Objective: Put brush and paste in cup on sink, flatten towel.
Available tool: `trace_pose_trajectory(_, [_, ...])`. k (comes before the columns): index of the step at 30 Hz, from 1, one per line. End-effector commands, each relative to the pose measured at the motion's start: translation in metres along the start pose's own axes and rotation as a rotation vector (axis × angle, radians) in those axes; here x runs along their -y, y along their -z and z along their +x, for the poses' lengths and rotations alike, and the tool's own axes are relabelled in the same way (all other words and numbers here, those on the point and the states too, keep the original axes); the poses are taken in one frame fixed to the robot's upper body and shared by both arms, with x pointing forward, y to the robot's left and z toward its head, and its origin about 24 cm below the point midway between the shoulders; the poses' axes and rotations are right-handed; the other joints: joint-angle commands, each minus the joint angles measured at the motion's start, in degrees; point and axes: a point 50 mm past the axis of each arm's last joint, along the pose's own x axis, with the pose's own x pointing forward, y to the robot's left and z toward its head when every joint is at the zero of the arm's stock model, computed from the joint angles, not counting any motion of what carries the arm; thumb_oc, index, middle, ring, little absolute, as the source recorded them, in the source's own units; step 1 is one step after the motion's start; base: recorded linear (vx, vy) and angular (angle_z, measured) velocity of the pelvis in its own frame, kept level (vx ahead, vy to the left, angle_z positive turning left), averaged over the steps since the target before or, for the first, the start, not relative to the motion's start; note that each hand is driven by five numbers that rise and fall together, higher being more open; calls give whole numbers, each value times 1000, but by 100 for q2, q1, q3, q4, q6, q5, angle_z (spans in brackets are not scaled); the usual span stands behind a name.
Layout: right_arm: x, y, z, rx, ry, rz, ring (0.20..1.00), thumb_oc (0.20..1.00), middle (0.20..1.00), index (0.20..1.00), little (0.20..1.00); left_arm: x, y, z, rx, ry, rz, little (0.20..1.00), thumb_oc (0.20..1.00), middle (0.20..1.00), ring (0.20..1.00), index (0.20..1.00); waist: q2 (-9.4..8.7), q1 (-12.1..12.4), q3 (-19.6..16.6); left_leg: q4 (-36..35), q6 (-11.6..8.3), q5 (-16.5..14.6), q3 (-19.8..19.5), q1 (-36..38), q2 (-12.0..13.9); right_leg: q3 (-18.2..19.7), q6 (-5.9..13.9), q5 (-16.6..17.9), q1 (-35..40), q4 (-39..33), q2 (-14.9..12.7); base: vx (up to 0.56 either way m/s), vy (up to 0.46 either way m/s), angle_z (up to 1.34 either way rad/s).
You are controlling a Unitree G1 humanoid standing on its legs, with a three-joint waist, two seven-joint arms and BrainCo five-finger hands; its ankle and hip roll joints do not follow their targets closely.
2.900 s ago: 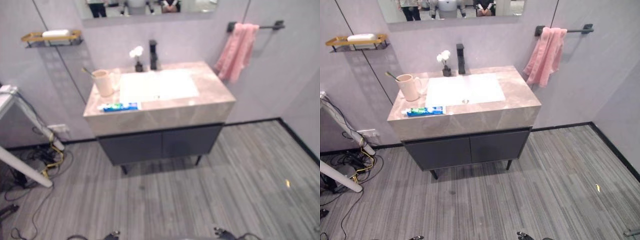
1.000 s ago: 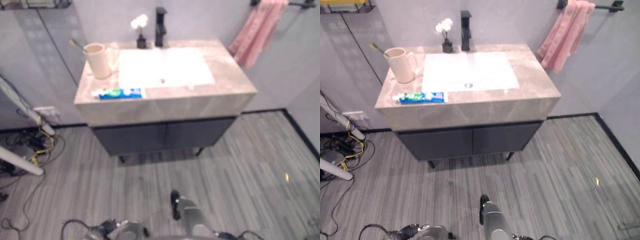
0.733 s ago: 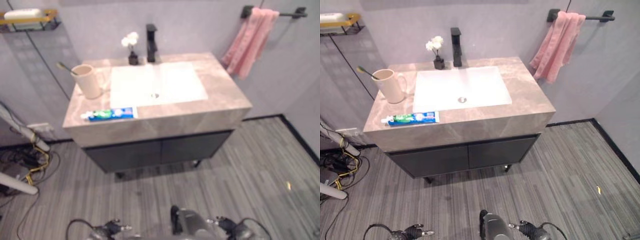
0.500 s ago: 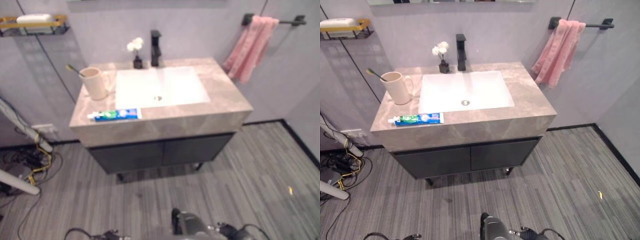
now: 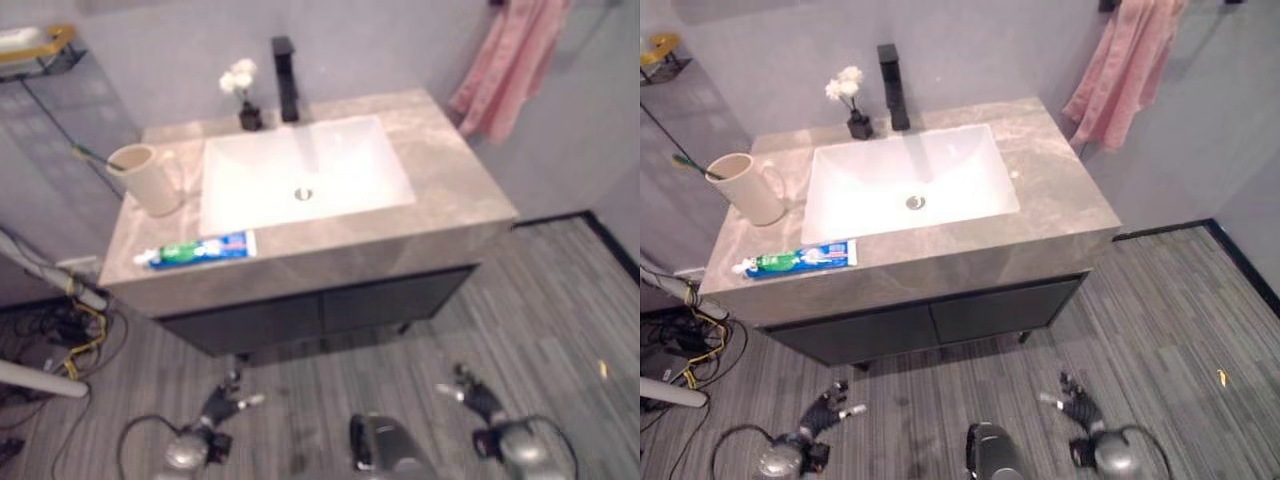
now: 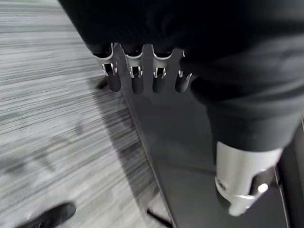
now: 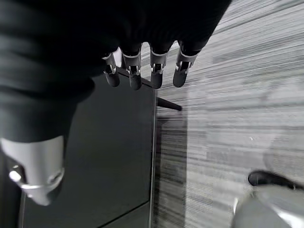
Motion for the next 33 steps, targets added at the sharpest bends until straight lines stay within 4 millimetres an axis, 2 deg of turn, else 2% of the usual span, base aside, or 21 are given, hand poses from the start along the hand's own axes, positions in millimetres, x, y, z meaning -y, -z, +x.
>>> trace_pose_trajectory(1, [-11,18,-5,-69,-50,-103,1000,1000,1000,1000,1000,-8,6,-2,-27,-20,76,1000,1000,1000,1000,1000,-220,87,24,651,217,1068,75,-456,-66,187,567,819,495,-1241,-234,181,-325,20])
trace_pose_trajectory(2, [-9,17,-4,-73,-52,-137,1000,1000,1000,1000,1000,-7,4,0,-35,-18,89,1000,1000,1000,1000,1000,-257,142,72,1408,193,1452,71,-937,23,171,461,866,682,-1529,-174,12,-187,12])
trace_pose_trajectory(3, [-7,15,-3,-72,-53,-157,1000,1000,1000,1000,1000,-6,3,1,-40,-13,92,1000,1000,1000,1000,1000,-320,203,189,2046,216,1672,-47,-1366,-41,164,402,940,831,-1754,-176,8,-184,-2])
trace_pose_trajectory(4, [-7,15,-3,-72,-52,-157,1000,1000,1000,1000,1000,-6,3,2,-39,-13,92,1000,1000,1000,1000,1000,-304,183,182,2102,213,1654,-77,-1415,-27,138,399,953,825,-1772,-167,-8,-145,-9])
trace_pose_trajectory(5, [-2,14,-3,-77,-40,-173,1000,1000,1000,1000,1000,-6,0,4,-41,-20,88,1000,1000,1000,1000,1000,-359,219,313,2561,231,1811,-119,-1743,-101,129,344,1036,942,-2005,-177,25,-117,-4])
trace_pose_trajectory(6, [2,20,-3,-117,-23,-192,1000,1000,1000,1000,1000,-4,-1,7,-59,-27,82,1000,1000,1000,1000,1000,-428,141,459,2235,290,1523,338,-2143,115,77,328,1079,1035,-2250,-348,53,-102,27])
trace_pose_trajectory(7, [4,20,-3,-122,-18,-207,1000,1000,1000,1000,1000,-3,0,7,-65,-29,85,1000,1000,1000,1000,1000,-468,119,474,1778,293,1392,448,-2168,124,64,364,1097,1090,-2356,-441,115,134,44])
trace_pose_trajectory(8, [12,28,-7,-151,26,-208,1000,1000,1000,1000,1000,1,11,4,-103,-39,93,1000,1000,1000,1000,1000,-390,38,403,-493,128,1805,307,-2103,173,32,508,1163,1132,-2543,-609,93,182,40])
trace_pose_trajectory(9, [12,28,-7,-151,26,-208,1000,1000,1000,1000,1000,1,11,4,-103,-39,93,1000,1000,1000,1000,1000,-391,31,393,-537,128,1835,304,-2095,165,26,508,1165,1124,-2545,-614,122,294,13])
trace_pose_trajectory(11, [14,30,-7,-165,36,-206,1000,1000,1000,1000,1000,1,8,5,-91,-40,102,1000,1000,1000,1000,1000,-267,11,395,-1215,29,2357,390,-1999,399,-7,555,1101,1019,-2250,-727,107,273,-24])
trace_pose_trajectory(12, [15,27,-8,-146,17,-229,1000,1000,1000,1000,1000,2,12,3,-94,-28,95,1000,1000,1000,1000,1000,-215,10,393,-1247,100,2118,412,-1804,421,74,615,997,1002,-2074,-737,89,204,-46])
trace_pose_trajectory(13, [15,27,-8,-146,17,-229,1000,1000,1000,1000,1000,2,12,3,-94,-28,95,1000,1000,1000,1000,1000,-214,13,381,-1254,100,2126,414,-1815,422,76,614,1000,988,-2075,-735,84,243,-61])
trace_pose_trajectory(14, [14,23,-6,-130,28,-256,1000,1000,1000,1000,1000,3,10,4,-91,-34,97,1000,1000,1000,1000,1000,-170,18,384,-1203,129,2036,394,-1809,357,110,705,1027,910,-1911,-814,20,234,-41])
trace_pose_trajectory(15, [10,22,-3,-147,12,-336,1000,1000,1000,1000,1000,3,11,4,-100,-25,122,1000,1000,1000,1000,1000,-151,38,395,-1240,124,2035,325,-1779,268,99,758,1114,959,-1928,-877,64,306,-25])
trace_pose_trajectory(16, [7,21,-1,-156,-27,-433,1000,1000,1000,1000,1000,3,13,3,-106,-8,157,1000,1000,1000,1000,1000,-171,77,357,-1264,147,1988,279,-1720,183,115,800,1201,1073,-2081,-927,128,353,-3])
trace_pose_trajectory(17, [4,10,2,-109,-46,-500,1000,1000,1000,1000,1000,-1,14,0,-91,-5,174,1000,1000,1000,1000,1000,-195,139,292,-1115,217,1866,354,-1696,61,269,882,1354,1157,-2270,-1025,123,248,3])
trace_pose_trajectory(18, [4,11,2,-109,-46,-499,1000,1000,1000,1000,1000,-1,14,0,-92,-5,174,1000,1000,1000,1000,1000,-198,150,291,-1100,220,1855,366,-1698,59,281,885,1360,1159,-2277,-1026,81,276,-5])
trace_pose_trajectory(19, [2,2,4,-74,-45,-498,1000,1000,1000,1000,1000,-3,15,-2,-81,-19,141,1000,1000,1000,1000,1000,-208,173,322,-998,270,1781,386,-1744,-13,339,921,1415,1167,-2353,-1098,16,224,-6])
trace_pose_trajectory(20, [-3,2,6,-75,-76,-561,1000,1000,1000,1000,1000,-4,16,-2,-86,-23,141,1000,1000,1000,1000,1000,-221,248,342,-929,343,1701,364,-1765,-115,330,962,1464,1265,-2495,-1201,16,223,-16])
trace_pose_trajectory(28, [-10,-6,6,-21,-126,-648,1000,1000,1000,1000,1000,-7,31,-14,-96,12,190,1000,1000,1000,1000,1000,-234,388,140,-1279,397,1704,281,-1567,-279,100,1095,1634,1619,-3007,-1391,58,92,9])
trace_pose_trajectory(33, [-3,3,3,-57,-112,-633,1000,1000,1000,1000,1000,-7,34,-30,-36,111,249,1000,1000,1000,1000,1000,-258,488,-20,-1399,344,1743,149,-1453,-234,-152,1131,1599,1836,-3087,-1384,28,-30,21])
